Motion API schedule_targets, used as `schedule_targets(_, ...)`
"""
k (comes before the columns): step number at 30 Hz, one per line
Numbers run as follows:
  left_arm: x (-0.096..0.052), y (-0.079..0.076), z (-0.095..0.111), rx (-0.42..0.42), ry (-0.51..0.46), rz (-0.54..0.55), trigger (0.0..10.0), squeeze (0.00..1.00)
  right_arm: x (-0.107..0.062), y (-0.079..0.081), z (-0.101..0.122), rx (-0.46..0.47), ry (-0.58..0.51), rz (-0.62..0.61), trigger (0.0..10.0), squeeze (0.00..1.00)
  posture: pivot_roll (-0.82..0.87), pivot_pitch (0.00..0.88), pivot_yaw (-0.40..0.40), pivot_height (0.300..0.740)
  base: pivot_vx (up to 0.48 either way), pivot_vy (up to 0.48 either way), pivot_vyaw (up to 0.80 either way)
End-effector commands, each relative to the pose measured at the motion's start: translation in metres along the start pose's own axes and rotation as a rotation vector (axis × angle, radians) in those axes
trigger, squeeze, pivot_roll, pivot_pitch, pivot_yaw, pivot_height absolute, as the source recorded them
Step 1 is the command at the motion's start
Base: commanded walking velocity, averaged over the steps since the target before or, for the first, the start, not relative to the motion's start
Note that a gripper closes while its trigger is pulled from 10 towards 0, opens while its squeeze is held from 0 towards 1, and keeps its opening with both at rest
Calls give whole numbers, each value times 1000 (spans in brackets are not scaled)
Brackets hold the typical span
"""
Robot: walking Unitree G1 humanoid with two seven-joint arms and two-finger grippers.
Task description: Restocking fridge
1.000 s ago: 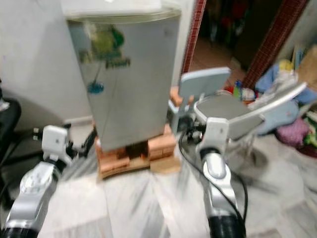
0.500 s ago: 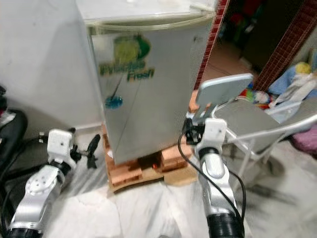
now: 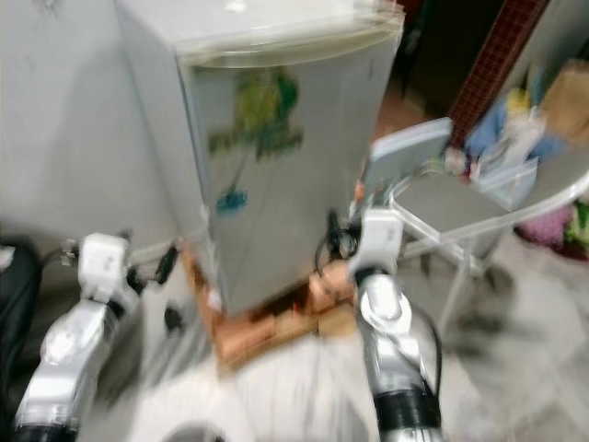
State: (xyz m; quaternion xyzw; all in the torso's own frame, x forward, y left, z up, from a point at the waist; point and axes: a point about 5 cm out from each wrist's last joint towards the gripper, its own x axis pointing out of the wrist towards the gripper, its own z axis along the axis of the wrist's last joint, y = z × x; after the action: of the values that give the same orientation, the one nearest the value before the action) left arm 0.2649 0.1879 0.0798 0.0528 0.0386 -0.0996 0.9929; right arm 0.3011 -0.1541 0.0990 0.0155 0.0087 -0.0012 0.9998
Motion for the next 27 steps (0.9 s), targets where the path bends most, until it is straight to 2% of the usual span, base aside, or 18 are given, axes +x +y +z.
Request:
schedule_targets(1,1,4,6,21,-14,-3,10000,0,1,3,3,5,-15,3,10000,0,92,0,-74,740,0,480,-800)
schedule_targets(10,1,3,10,39,-39,-27,10000,0,1,4,3,8,-17,6,10000,0,92,0,-76,740,0,471,-800)
schedule_targets(20,-1,2,10,36,-46,-32,10000,0,2,4,3,6,-17,7,10000,0,95,0,-75,740,248,404,-800)
schedule_targets(27,-5,6,8,31,-43,11,10000,0,-2,-4,1,13,-22,-44,10000,0,92,0,-43,740,0,0,-611)
